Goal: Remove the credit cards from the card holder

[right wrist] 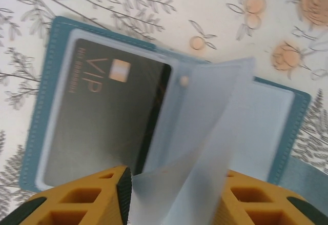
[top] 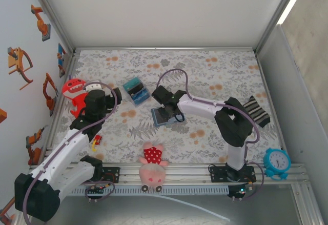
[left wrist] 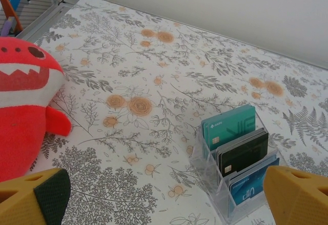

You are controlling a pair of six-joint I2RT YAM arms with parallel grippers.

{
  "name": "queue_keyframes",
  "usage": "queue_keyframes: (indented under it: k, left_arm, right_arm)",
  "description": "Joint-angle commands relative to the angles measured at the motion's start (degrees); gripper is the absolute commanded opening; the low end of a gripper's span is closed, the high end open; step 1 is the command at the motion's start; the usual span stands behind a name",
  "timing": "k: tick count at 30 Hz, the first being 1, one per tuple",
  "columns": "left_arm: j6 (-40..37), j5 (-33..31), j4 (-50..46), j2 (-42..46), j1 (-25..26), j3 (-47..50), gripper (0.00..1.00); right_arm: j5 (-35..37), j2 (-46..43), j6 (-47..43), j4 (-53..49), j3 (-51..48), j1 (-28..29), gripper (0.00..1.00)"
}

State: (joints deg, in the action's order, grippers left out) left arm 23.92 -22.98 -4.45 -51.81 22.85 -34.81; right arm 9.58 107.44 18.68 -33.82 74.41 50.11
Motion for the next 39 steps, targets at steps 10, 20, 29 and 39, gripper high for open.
queue_keyframes:
  k: [10,20,29,39]
  left_arm:
    - [-2.5,-0.1,0.7,-0.6,4.2,-1.7,0.97]
    - [-1.1,-4.1,-0.8,-5.4,11.0,-2.3,0.97]
    - [1.0,-5.6,1.4,-15.9,19.0,-3.4,0.97]
    - [4.5,-4.8,5.5,-26.2,23.4,-2.9,0.97]
  right_arm:
    - [2.9,-6.4,3.1,0.1,-5.7,-4.5,0.4]
    - [-0.2,-10.2,4.7,2.9,-11.3,-9.9,0.4]
    - [-2.0,-16.9,6.5,3.4,-13.6,-13.6,0.39]
    - [-17.1,-17.7,7.6,9.4,-13.5,-14.0,0.27]
